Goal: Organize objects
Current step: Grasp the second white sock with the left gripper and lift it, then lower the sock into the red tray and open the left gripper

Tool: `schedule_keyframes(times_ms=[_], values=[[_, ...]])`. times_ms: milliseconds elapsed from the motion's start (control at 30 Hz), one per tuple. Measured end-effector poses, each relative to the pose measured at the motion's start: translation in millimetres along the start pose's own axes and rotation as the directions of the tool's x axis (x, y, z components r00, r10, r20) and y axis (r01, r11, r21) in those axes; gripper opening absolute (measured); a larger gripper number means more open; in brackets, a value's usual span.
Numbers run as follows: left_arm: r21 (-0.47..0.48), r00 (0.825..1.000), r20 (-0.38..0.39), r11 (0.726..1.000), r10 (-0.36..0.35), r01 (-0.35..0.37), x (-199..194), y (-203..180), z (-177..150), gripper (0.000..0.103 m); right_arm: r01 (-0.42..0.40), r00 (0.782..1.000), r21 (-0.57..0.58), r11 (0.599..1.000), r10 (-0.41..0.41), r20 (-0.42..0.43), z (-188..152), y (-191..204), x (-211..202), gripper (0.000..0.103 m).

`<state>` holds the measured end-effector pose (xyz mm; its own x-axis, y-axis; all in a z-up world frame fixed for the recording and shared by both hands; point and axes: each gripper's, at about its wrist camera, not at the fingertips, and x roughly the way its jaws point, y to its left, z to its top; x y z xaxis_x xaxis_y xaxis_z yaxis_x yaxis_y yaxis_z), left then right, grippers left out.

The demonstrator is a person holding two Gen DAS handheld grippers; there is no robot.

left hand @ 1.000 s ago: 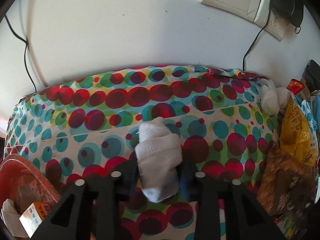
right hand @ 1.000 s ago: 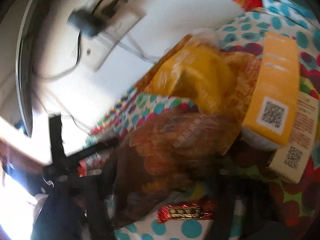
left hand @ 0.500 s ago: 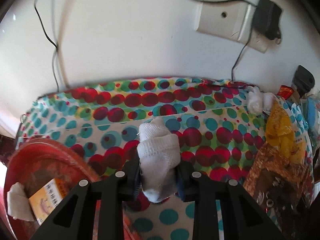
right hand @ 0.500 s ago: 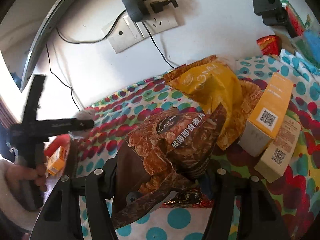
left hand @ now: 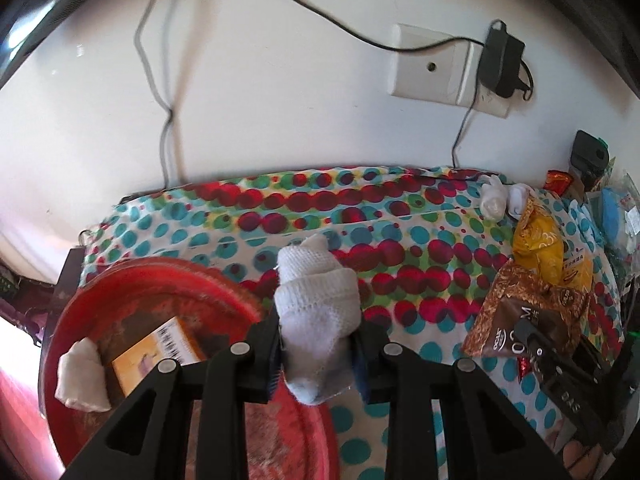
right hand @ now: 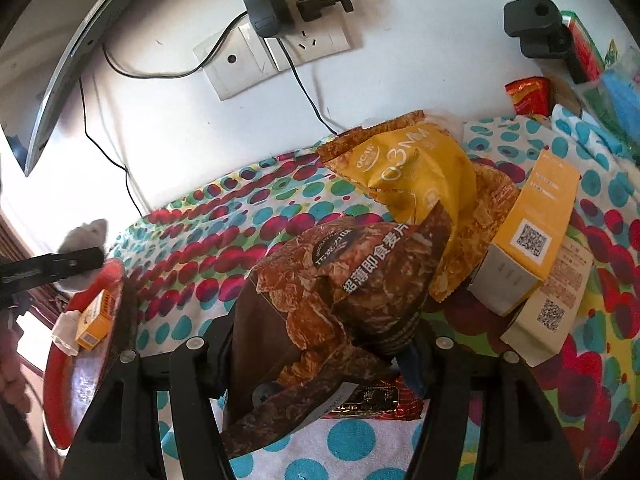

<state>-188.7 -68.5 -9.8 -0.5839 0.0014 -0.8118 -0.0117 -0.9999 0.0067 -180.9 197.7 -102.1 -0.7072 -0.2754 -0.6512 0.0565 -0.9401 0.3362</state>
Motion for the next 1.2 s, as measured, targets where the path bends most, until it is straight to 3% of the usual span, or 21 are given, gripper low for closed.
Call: schedule_keyframes(times_ms=[233,700,967,1200], values=[[-0.023,0.999,0.012,0.999,0.039,-0.039,-27.6,33.6,-13.2,0.028,0.033,0.999,-0.023,0.999,-0.033,-0.001,-0.6,3.2,0.0,0.062],[-0.13,0.991,-0.014,0.983,0.133,-0.133,-67.0,137.1,-37.2,0.028,0.058,0.998,-0.046,0.997,-0.058,-0.004,-0.3,7.8,0.8,0.063],[-0.166,0.983,-0.059,0.97,0.172,-0.18,-55.1,174.7,-46.1,0.028,0.059,0.998,-0.049,0.997,-0.059,-0.005,-0.4,8.6,0.7,0.063],[-0.167,0.981,-0.083,0.968,0.175,-0.187,-31.8,182.7,-43.0,0.028,0.066,0.998,-0.061,0.996,-0.066,-0.007,-0.6,7.0,1.3,0.064]])
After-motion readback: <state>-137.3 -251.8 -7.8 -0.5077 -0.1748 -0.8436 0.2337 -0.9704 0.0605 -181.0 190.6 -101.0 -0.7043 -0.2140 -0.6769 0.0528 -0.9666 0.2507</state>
